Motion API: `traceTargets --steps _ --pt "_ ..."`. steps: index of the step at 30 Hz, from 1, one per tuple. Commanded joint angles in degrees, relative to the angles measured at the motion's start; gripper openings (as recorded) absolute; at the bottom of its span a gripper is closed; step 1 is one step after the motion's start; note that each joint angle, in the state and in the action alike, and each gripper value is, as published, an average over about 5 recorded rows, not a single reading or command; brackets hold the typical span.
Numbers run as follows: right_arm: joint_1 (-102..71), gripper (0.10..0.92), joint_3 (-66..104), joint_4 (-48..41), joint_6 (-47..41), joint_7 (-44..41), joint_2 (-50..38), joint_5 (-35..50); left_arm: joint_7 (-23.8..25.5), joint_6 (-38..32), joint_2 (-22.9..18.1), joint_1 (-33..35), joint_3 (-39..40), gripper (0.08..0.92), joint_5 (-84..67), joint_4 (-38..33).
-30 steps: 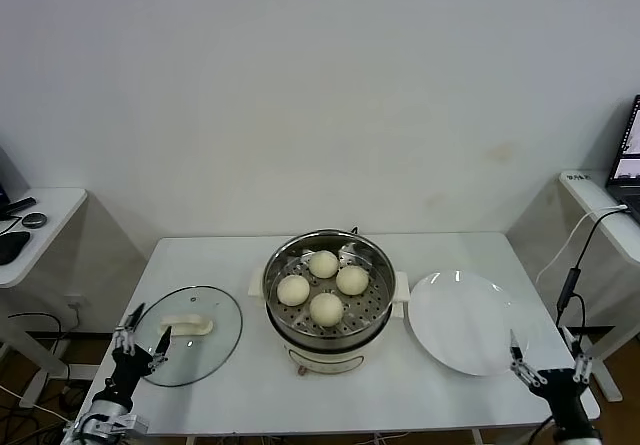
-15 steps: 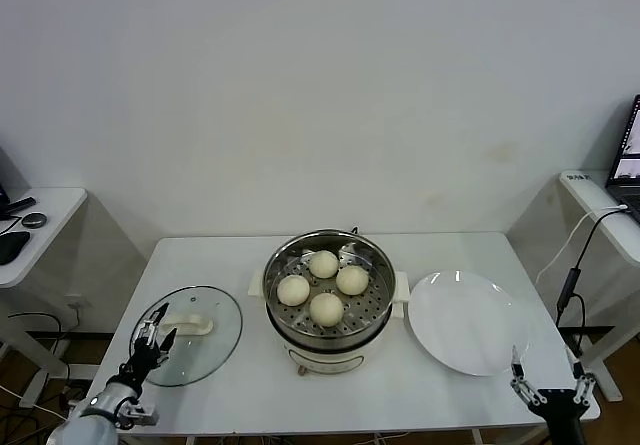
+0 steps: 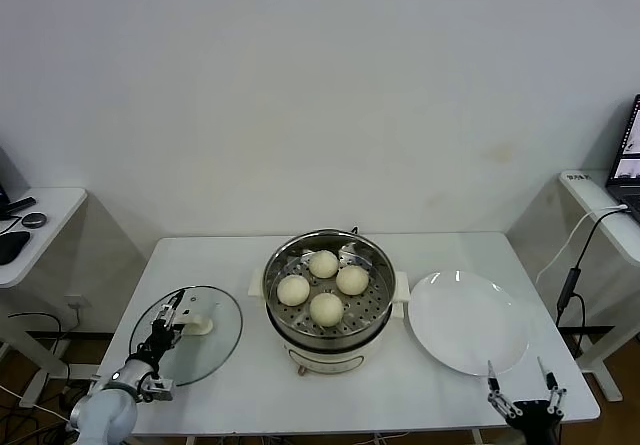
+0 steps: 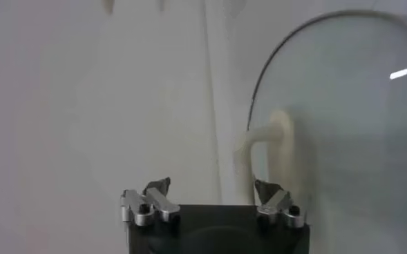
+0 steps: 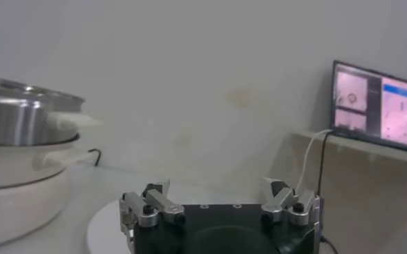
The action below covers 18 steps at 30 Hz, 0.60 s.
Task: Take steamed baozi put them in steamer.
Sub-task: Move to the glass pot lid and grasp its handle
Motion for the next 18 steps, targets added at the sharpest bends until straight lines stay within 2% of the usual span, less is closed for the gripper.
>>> traceTargets --steps 1,6,13,18 --pt "-0.27 0.823 -1.6 -0.1 -0.15 -0.43 0.34 -1.44 -0.19 0.88 -0.06 -3.14 0.92 0.593 -0.44 3.87" --pt "-0.29 0.823 -2.42 -0.44 -0.23 -0.59 0.35 -1.8 -0.31 2.17 1.0 -1.06 1.25 0.438 -3.1 0.29" --pt "-0.31 0.823 -2.79 -0.68 0.0 -1.13 0.3 -3.16 -0.84 5.12 3.88 4.41 1.65 0.239 -5.53 -9.02" --pt "-0.48 0.823 -3.4 -0.91 0.21 -1.56 0.25 -4.33 -0.18 12.26 6.82 10.27 0.12 0.173 -9.32 -20.39"
